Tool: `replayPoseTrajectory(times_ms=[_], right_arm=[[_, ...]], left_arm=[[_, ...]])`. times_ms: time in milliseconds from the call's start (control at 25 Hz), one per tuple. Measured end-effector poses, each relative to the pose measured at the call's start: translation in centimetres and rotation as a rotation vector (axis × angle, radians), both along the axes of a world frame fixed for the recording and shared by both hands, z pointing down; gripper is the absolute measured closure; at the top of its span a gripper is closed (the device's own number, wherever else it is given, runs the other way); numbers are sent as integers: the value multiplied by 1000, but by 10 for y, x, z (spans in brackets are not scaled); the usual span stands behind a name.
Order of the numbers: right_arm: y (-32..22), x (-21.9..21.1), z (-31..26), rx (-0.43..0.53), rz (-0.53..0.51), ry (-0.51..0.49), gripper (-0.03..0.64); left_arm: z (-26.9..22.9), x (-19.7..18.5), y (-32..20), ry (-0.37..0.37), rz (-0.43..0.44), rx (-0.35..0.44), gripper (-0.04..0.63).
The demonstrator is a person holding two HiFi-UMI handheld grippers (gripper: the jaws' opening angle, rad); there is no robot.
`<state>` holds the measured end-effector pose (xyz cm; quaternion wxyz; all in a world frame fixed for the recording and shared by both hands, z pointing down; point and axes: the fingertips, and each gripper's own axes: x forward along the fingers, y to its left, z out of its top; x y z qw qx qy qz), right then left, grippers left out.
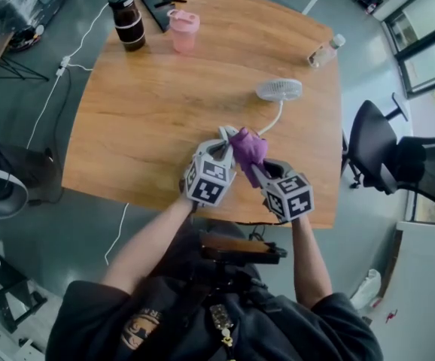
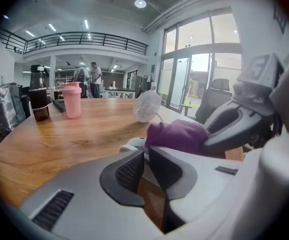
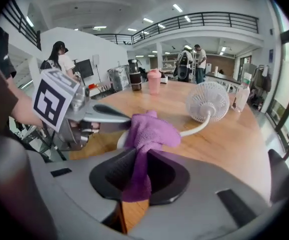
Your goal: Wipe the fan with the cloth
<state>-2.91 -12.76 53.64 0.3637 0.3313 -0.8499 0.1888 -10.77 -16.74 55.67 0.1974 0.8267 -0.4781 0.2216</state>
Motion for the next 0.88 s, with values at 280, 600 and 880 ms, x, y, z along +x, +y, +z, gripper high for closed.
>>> replayPoseTrajectory(times_ms=[280, 600, 880], right_arm=[[-71, -62, -27, 91, -72, -20, 540], [-120, -68, 15, -23, -78, 81, 540], [-100, -19, 28, -34, -36, 99, 541]], left_arm=[[-1, 1, 0, 5, 12, -9, 557], [0, -1, -1, 2, -19, -8, 555], [1, -5, 0, -16, -46, -35, 555]])
